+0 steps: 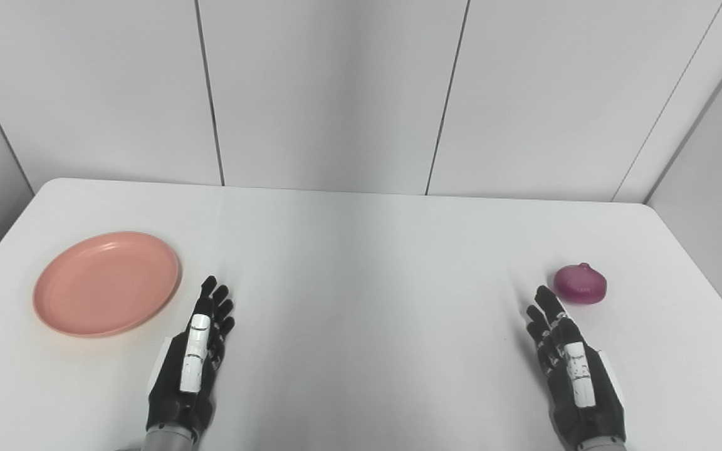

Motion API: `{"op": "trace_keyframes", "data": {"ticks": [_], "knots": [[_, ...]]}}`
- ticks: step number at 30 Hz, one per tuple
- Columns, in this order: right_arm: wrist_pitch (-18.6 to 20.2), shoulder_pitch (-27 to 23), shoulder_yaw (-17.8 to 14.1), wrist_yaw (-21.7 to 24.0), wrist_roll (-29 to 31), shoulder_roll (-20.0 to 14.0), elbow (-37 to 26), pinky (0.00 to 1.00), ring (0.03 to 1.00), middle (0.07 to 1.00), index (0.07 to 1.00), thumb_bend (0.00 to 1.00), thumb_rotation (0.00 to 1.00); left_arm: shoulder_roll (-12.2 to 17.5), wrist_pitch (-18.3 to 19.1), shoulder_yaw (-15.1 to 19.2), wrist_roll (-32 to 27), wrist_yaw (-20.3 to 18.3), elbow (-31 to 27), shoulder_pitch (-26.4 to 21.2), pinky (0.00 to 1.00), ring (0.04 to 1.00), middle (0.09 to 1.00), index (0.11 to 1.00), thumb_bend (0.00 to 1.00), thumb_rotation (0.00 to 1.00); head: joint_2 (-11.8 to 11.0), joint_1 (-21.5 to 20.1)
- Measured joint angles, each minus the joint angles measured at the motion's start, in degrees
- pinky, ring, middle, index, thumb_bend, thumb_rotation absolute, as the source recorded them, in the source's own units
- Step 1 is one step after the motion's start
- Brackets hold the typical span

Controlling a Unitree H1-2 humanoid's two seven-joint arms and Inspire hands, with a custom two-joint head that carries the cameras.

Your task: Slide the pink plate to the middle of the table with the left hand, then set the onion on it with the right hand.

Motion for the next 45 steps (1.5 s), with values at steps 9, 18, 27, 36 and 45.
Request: {"op": "trace_keyframes", "data": {"ticks": [9,18,27,36,45], "knots": [[0.0,0.04,-0.38,1.8,1.2,-1.21,0.55,1.0,0.989,0.992,0.957,0.84,0.83,-0.26,-0.38,-1.42,2.35,0.93,0.23,0.0,1.0,1.0,1.0,1.0,0.67,0.95,-1.85,4.66],[-0.01,-0.55,-1.89,4.08,4.11,-2.91,2.38,1.0,1.0,1.0,0.98,0.79,0.82,-0.78,-1.74,-4.14,4.5,3.85,1.24,-0.02,1.0,1.0,1.0,1.0,0.65,0.97,-4.31,10.2],[-0.01,-0.7,-2.7,5.32,5.19,-4.02,3.12,1.0,1.0,1.0,0.989,0.77,0.83,-1.12,-3.89,-5.88,5.01,6.28,2.47,-0.07,1.0,1.0,1.0,1.0,0.66,0.94,-5.54,12.75],[-0.02,-1.36,-3.52,5.81,5.63,-4.63,4.48,1.0,0.998,0.995,0.976,0.8,0.84,-1.57,-5.91,-6.97,6.25,7.69,4.46,-0.31,1.0,1.0,1.0,1.0,0.64,0.95,-7.74,17.14],[0.01,-1.39,-4.41,6.76,7.6,-5.34,5.07,1.0,0.991,0.983,0.945,0.79,0.82,-2.75,-7.75,-7.73,7.39,9.27,5.79,-0.32,1.0,1.0,1.0,1.0,0.62,0.95,-7.91,18.55]]}}
